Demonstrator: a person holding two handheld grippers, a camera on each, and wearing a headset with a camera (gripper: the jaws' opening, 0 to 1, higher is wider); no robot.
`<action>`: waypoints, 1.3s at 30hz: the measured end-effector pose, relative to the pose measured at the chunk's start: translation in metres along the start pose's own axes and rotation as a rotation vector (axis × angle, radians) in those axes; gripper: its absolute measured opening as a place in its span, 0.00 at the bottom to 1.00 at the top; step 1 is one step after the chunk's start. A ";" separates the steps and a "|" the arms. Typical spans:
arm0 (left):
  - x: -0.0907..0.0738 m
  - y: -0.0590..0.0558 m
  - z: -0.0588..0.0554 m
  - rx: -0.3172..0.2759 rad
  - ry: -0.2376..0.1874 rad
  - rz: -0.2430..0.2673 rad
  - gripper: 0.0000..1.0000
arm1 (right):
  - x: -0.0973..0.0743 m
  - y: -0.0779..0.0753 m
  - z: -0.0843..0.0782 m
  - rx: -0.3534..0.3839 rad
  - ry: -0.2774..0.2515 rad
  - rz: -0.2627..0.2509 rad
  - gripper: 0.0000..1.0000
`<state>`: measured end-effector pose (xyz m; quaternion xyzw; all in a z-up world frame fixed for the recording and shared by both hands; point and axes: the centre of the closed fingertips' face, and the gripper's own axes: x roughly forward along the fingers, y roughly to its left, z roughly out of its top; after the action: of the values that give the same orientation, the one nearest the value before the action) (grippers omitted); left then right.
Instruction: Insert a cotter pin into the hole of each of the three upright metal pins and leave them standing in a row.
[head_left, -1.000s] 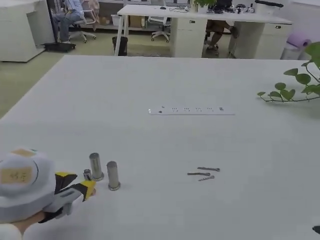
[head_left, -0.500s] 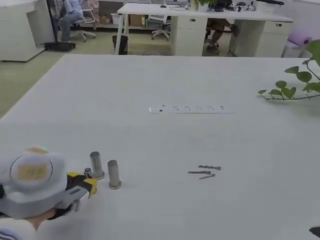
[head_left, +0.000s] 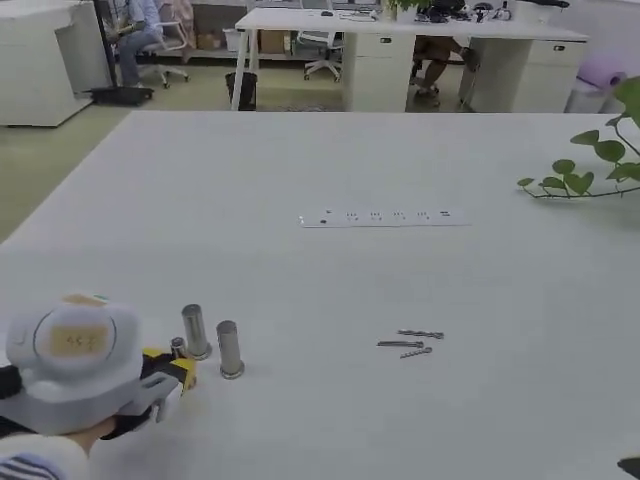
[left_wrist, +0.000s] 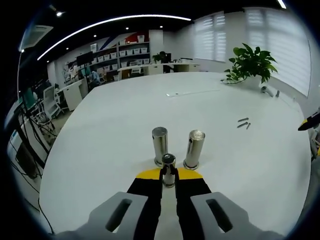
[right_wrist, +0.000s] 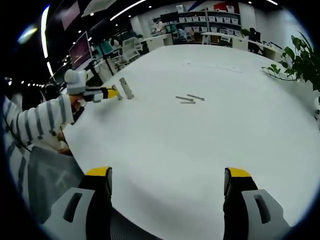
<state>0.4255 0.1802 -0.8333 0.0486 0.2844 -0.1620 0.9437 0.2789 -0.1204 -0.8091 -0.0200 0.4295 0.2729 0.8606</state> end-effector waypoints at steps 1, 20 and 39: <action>0.000 0.000 0.000 -0.010 0.006 -0.003 0.07 | 0.000 0.000 0.000 0.001 0.002 0.001 0.94; -0.033 -0.023 0.028 0.043 -0.067 -0.095 0.07 | -0.007 -0.003 0.008 0.001 -0.046 -0.006 0.94; -0.053 -0.128 0.034 0.287 -0.084 -0.507 0.07 | -0.009 0.002 0.018 0.026 -0.104 0.019 0.96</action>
<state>0.3593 0.0679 -0.7760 0.1020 0.2223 -0.4331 0.8675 0.2871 -0.1181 -0.7910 0.0095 0.3881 0.2761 0.8793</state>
